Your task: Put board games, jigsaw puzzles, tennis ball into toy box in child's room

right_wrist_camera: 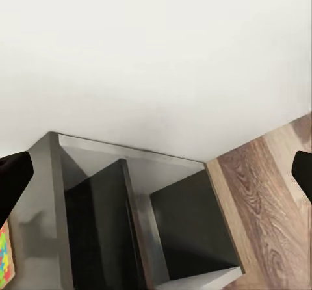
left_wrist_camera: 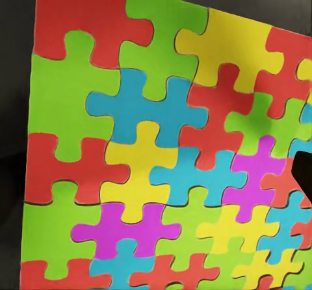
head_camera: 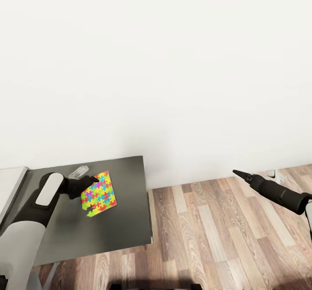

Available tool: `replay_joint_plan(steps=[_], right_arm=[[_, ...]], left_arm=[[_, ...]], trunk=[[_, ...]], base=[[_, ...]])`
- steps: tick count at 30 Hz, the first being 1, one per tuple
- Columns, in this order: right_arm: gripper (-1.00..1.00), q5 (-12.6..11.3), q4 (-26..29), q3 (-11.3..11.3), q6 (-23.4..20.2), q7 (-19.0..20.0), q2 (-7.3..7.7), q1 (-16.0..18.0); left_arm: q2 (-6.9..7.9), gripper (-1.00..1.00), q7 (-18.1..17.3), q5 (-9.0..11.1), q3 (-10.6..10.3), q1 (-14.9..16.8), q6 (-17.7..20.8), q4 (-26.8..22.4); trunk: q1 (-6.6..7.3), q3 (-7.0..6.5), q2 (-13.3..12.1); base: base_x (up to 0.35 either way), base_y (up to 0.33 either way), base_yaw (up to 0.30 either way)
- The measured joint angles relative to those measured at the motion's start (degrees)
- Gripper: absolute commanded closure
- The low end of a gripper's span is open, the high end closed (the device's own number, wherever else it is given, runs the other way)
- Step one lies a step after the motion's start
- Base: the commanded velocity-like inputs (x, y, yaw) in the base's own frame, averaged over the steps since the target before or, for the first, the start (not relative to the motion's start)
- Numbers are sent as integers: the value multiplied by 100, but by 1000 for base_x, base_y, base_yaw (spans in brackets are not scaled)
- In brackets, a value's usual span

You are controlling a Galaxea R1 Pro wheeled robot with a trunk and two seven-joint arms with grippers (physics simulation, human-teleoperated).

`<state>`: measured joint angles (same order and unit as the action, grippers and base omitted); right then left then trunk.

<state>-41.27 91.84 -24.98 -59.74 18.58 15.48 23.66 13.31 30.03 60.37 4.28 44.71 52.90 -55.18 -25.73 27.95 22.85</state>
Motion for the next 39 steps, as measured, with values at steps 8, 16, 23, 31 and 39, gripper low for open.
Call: replay_joint_plan(steps=[8, 16, 23, 31, 39], right_arm=[[-100, 1, 0, 0, 0, 0, 0, 0], [-100, 3, -1, 0, 0, 0, -1, 1], [-100, 4, -1, -2, 0, 0, -5, 1], [-100, 3, 0, -2, 0, 0, -2, 0], [-100, 3, 0, -2, 0, 0, 0, -1]], left_arm=[[-4, -100, -7, -11, -2, 5, 4, 4], [-1, -100, -153, -119, 0, 0, 30, 6], [-4, -100, -374, 75, -9, -7, -24, 6], [-5, -100, -443, 116, -12, -7, -40, 5], [-5, -100, -462, 114, -18, -7, -41, 5]], trunk=[[0, 0, 0], [0, 0, 0], [-2, 1, -3], [-2, 1, -3], [-2, 1, -3]], base=[[0, 0, -265], [0, 0, -97], [0, 0, -47], [0, 0, -181], [0, 0, -259]])
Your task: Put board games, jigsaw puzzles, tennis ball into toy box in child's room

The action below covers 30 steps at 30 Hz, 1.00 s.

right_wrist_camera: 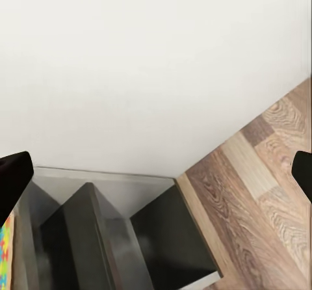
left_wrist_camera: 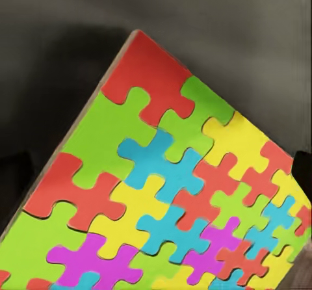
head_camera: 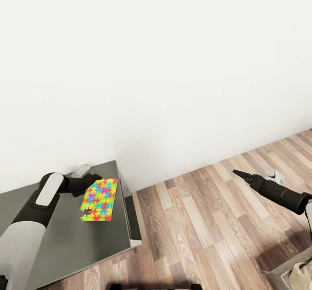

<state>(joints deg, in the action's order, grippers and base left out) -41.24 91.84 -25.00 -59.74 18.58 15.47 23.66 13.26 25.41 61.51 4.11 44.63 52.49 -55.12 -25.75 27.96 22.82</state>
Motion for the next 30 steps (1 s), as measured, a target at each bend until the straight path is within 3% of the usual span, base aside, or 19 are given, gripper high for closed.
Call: replay_joint_plan(steps=[10, 30], right_arm=[[-100, 0, 0, 1, 0, 0, -3, 1], [-100, 3, -1, 3, 0, 0, -9, 2]], left_arm=[[1, -100, -4, 1, -1, -1, 0, -1], [31, -100, -5, -1, 47, -20, -12, -14]], trunk=[[0, 0, 0], [-2, 0, 1]], base=[[0, 0, -210], [-32, 0, -26]])
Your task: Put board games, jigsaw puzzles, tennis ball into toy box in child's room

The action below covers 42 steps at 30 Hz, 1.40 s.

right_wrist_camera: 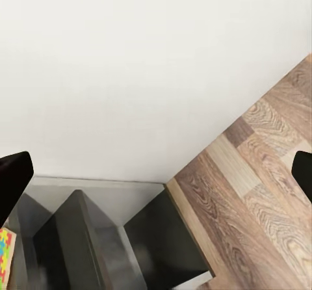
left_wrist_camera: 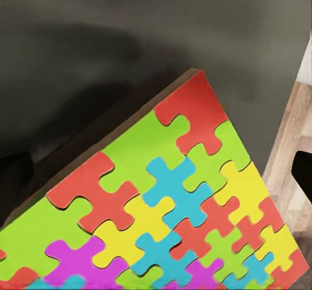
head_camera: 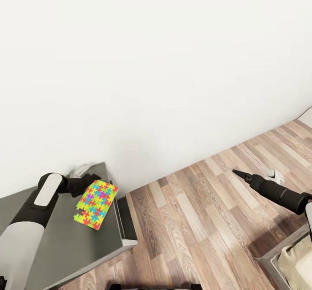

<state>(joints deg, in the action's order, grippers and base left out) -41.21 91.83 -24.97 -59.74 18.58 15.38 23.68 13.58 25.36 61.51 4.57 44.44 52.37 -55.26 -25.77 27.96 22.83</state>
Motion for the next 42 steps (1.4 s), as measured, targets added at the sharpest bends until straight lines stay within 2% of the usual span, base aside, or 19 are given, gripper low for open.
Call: replay_joint_plan(steps=[30, 42], right_arm=[[-100, -1, 0, 6, 0, 0, 0, -1], [-100, -2, 0, 3, 0, 0, 0, -3]], left_arm=[[-24, -100, -24, 11, 14, -17, -6, -32], [-23, -100, -25, 11, 12, -16, -6, -31]], trunk=[[2, 0, -1], [2, 0, -1]], base=[[-38, 0, -1], [0, 0, -114]])
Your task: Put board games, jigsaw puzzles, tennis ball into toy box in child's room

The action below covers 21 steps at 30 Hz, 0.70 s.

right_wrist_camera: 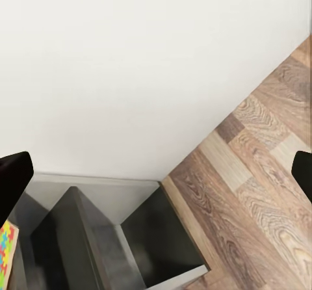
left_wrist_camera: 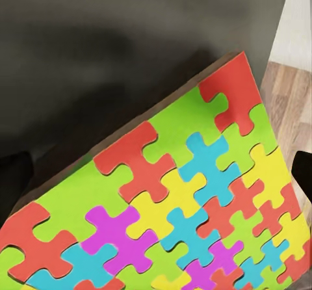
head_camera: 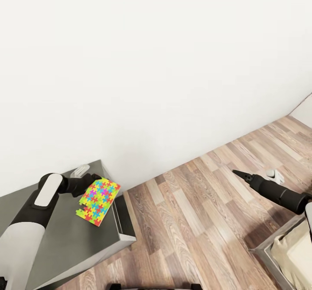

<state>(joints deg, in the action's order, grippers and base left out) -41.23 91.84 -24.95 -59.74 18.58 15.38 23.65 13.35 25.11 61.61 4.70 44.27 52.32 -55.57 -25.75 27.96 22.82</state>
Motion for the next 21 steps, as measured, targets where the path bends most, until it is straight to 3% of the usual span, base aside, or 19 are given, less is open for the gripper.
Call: replay_joint_plan(steps=[21], right_arm=[[-100, 1, 0, 6, 0, 0, -13, -4]], left_arm=[[23, -100, 0, 1, 8, -5, 0, -1]], trunk=[[0, 0, 0]], base=[[0, 0, -17]])
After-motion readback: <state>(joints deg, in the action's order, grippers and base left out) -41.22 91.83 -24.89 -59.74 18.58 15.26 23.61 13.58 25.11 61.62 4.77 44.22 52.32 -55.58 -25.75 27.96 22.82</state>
